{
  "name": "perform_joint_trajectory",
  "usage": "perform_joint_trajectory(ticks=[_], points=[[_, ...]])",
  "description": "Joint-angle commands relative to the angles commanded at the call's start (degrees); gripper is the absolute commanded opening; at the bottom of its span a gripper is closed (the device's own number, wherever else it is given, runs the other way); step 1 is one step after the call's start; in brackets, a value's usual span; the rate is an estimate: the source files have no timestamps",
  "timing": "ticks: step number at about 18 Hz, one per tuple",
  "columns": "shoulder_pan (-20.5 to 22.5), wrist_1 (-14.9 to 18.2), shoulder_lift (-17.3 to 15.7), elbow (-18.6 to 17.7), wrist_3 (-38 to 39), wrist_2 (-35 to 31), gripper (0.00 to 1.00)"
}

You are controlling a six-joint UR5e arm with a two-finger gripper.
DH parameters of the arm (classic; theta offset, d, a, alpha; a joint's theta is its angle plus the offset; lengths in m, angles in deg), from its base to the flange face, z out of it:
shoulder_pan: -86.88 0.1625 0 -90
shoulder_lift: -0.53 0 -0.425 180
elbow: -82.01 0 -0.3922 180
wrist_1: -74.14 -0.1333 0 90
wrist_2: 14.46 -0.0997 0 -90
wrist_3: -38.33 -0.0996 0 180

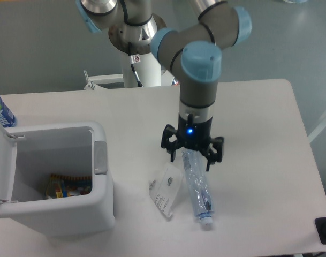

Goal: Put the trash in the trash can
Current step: 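Descend onto the crumpled clear wrapper and close the gripper on it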

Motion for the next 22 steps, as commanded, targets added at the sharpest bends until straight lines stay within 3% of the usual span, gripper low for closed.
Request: perform_joint_trajectory(ticks=[3,16,19,22], points=[[-0.6,0.0,2.6,0.0,0.4,-0.1,1.00],[-1.6,-0.5,4.3,-1.3,2.5,-4.6,1.00],[-1.7,-0.5,4.3,-1.5,2.5,-4.6,0.84],[-1.7,-0.6,4.4,-1.8,2.5,-4.7,0.77]])
